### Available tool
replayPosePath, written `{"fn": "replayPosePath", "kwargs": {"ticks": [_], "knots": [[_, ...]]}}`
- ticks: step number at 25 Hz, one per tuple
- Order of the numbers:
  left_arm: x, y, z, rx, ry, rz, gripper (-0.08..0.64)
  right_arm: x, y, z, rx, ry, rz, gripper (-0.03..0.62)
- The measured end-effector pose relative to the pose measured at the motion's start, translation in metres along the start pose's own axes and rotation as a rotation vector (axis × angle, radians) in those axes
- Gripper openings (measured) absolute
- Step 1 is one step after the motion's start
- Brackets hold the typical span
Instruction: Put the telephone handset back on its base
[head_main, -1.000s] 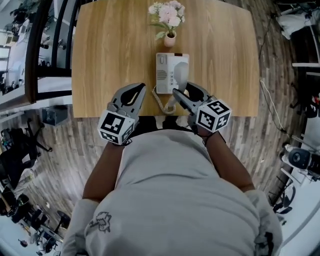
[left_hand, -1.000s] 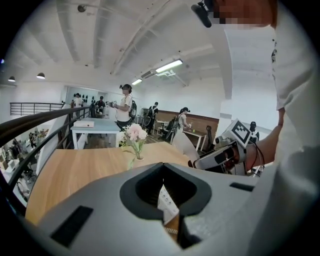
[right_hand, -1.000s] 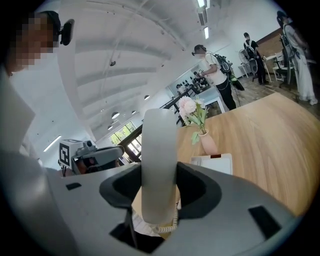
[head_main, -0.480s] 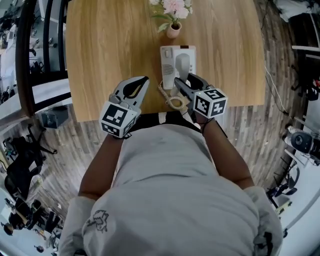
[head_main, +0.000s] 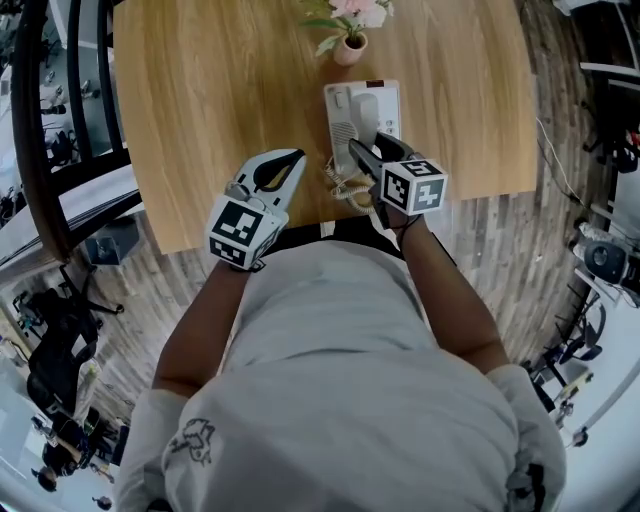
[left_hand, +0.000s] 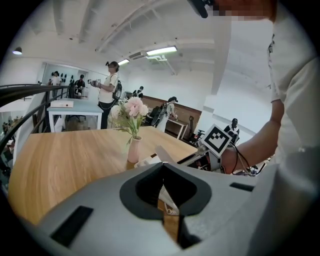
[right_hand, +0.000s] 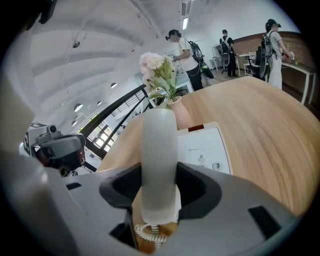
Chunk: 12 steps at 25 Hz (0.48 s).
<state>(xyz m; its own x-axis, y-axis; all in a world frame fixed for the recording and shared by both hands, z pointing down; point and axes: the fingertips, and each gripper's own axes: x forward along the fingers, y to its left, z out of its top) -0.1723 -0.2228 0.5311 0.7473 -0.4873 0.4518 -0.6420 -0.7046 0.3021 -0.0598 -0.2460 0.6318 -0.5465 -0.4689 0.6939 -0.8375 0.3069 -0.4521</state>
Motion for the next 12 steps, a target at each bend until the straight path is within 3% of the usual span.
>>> {"fn": "replayPosePath", "kwargs": {"ticks": [12], "knots": [[0.008, 0.022, -0.004, -0.017, 0.017, -0.052, 0.006, 0.029, -0.001, 0.000, 0.009, 0.060, -0.095, 0.222]]}}
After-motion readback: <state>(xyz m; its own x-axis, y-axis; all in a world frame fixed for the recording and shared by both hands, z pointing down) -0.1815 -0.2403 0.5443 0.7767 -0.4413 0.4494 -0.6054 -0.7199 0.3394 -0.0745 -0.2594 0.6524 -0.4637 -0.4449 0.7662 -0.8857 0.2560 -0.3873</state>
